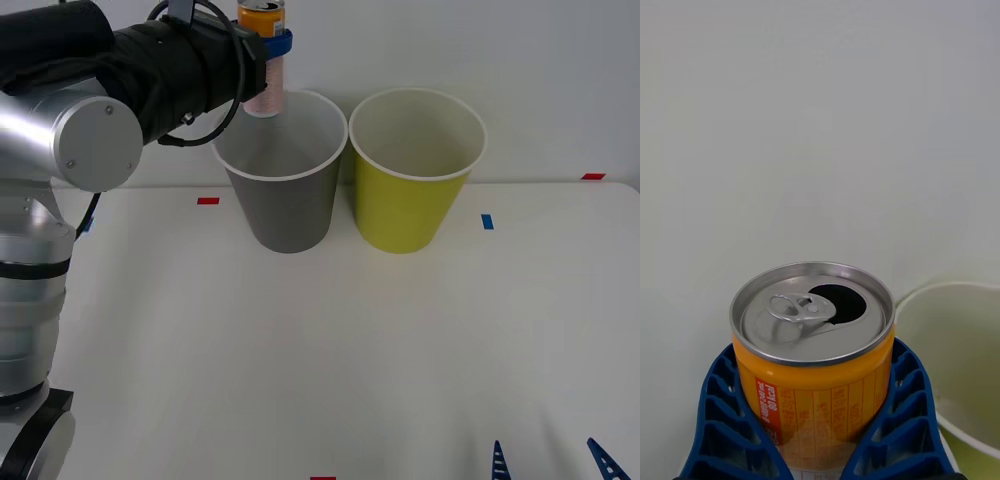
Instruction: Put cans in the gray bin and PET bottles in the light green bin.
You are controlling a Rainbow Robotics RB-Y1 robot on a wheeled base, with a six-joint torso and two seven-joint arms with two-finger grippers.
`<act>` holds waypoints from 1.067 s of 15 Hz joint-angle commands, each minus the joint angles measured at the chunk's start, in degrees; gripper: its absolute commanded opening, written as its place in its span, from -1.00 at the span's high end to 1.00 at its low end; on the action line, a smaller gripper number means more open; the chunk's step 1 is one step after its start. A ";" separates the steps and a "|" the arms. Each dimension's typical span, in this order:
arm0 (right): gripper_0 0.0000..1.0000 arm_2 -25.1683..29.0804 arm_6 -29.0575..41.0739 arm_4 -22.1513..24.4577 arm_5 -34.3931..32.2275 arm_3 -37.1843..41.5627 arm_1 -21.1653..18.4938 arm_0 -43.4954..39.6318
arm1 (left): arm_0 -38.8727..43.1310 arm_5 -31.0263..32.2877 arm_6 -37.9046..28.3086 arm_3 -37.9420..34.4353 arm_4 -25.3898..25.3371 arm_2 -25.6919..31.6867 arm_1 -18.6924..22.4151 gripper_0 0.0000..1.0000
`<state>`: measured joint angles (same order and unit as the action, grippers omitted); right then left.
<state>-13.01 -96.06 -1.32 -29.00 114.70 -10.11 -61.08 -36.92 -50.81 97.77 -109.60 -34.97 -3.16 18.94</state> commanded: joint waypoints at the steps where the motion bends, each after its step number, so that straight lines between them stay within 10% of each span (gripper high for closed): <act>1: -0.96 0.00 0.00 0.00 0.00 0.00 0.00 0.00 | -0.17 5.64 0.58 4.04 0.60 -2.64 -1.28 0.93; 16: -0.97 0.00 0.00 0.00 0.00 0.00 0.00 0.00 | -0.08 10.47 1.19 8.52 7.28 -4.04 -3.30 0.93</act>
<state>-13.01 -96.06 -1.32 -29.00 114.70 -10.11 -61.08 -37.02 -40.34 99.13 -101.21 -27.73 -7.22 15.64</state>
